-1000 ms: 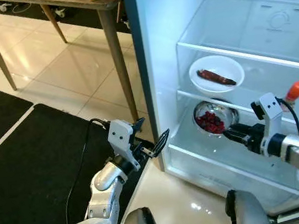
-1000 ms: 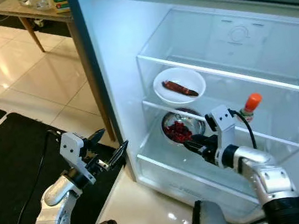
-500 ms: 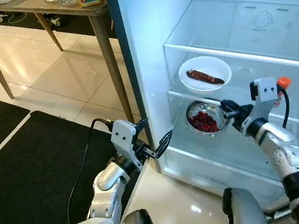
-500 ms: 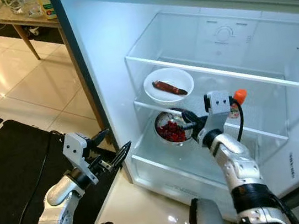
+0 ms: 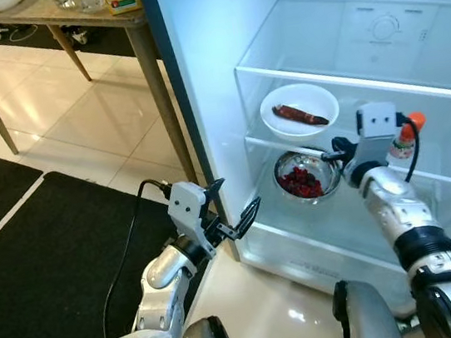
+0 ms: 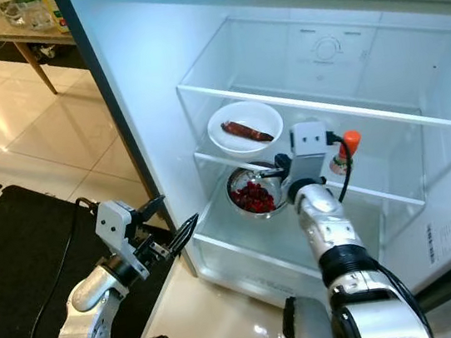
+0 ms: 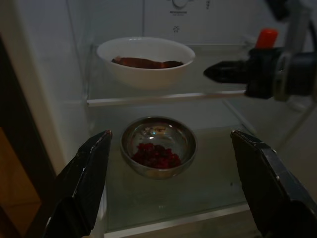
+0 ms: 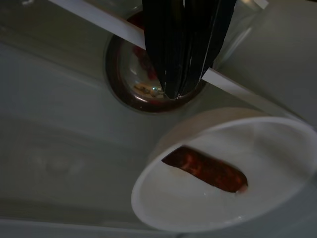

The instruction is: Restocking fridge

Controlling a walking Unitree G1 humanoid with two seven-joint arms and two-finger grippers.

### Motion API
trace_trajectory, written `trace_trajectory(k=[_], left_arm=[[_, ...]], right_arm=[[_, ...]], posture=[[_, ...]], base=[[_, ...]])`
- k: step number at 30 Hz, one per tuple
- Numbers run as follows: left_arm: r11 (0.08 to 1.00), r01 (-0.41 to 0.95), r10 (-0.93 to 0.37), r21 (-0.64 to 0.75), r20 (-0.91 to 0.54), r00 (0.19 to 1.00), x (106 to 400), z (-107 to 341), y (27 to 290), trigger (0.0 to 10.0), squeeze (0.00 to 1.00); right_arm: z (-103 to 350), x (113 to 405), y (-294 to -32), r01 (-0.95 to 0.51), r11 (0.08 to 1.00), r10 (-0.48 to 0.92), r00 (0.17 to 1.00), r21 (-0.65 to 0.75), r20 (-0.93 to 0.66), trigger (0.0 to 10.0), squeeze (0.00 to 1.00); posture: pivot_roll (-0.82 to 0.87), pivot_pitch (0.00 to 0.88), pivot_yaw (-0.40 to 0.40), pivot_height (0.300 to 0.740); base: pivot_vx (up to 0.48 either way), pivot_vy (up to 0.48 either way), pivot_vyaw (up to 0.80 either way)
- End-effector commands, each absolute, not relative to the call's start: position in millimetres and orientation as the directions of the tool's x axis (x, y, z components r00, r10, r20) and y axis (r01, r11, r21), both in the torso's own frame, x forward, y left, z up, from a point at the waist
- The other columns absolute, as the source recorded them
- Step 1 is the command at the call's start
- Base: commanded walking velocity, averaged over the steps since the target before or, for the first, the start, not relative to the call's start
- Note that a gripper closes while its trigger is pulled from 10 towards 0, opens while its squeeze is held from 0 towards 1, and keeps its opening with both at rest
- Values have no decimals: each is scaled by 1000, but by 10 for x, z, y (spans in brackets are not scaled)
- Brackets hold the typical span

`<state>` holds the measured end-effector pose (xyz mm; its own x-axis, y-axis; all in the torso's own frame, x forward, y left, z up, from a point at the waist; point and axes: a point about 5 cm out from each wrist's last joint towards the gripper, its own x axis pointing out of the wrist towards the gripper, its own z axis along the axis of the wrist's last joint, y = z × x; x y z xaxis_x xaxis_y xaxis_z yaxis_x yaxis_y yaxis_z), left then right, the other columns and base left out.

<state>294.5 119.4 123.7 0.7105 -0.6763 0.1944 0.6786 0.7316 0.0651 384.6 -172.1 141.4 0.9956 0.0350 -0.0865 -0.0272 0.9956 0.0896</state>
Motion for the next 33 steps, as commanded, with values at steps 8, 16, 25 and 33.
trace_trajectory(k=[8, 16, 25, 33], left_arm=[[674, 738, -725, -29, 164, 669, 2802, 1143, 1177, 10000, 0], [600, 800, -792, -23, 128, 598, 2698, 1146, 1155, 10000, 0], [554, 833, -827, 4, 114, 550, 2674, 1231, 1144, 10000, 0], [538, 843, -839, 19, 110, 533, 2650, 1298, 1165, 10000, 0]], right_arm=[[1440, 3912, -1769, 69, 997, -64, 992, 42, -109, 10000, 0], [1516, 3956, -1830, 141, 987, -134, 987, 78, -87, 10000, 0], [1509, 3956, -1895, 202, 975, -192, 976, 95, -102, 10000, 0], [1455, 3917, -2075, 314, 944, -300, 944, 96, -140, 10000, 0]], posture=[[-19, 240, 28, 536], [-6, 260, 35, 536], [4, 266, 39, 536], [19, 272, 43, 536]], base=[[0, 0, 0], [0, 0, 0], [0, 0, 0], [0, 0, 0]])
